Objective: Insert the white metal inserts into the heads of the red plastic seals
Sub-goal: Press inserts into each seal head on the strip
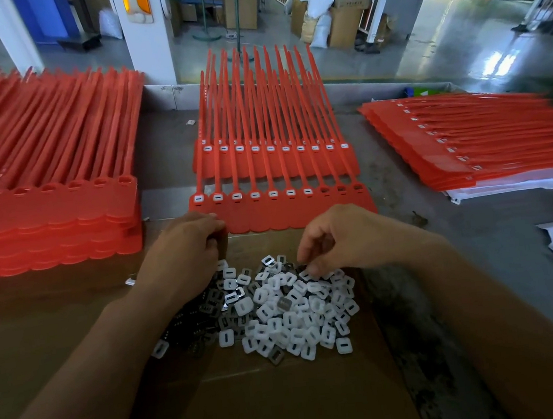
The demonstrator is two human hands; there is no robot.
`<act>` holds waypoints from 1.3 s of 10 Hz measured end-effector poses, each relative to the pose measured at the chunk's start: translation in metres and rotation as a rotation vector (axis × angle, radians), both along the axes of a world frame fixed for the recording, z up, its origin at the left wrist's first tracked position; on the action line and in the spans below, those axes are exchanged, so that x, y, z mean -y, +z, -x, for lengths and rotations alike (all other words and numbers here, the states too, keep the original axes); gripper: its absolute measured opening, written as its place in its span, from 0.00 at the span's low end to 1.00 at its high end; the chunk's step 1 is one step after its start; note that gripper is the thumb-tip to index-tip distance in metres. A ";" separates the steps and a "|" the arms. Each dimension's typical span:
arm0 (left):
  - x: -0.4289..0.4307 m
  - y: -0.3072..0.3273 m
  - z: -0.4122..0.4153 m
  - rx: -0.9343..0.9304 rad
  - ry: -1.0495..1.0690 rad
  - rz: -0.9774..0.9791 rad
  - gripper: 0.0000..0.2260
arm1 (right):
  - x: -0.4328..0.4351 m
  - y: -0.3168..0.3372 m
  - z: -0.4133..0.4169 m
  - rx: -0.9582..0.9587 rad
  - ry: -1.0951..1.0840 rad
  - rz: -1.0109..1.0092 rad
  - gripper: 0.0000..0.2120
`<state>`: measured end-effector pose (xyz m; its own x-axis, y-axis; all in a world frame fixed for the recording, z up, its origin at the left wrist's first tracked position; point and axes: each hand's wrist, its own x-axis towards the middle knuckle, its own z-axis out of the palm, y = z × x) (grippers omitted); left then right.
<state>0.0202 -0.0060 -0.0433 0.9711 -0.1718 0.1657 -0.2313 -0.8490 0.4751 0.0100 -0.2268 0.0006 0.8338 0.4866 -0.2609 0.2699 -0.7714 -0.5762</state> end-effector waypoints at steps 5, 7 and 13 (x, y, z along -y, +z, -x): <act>0.000 0.000 0.000 0.015 -0.005 -0.003 0.17 | 0.003 -0.001 0.003 0.071 -0.108 -0.129 0.09; 0.000 0.000 0.000 0.010 -0.008 -0.003 0.17 | 0.003 -0.001 0.003 0.100 -0.052 -0.059 0.09; 0.000 -0.001 -0.001 0.010 -0.005 0.000 0.17 | -0.012 -0.014 0.009 0.364 0.008 0.218 0.10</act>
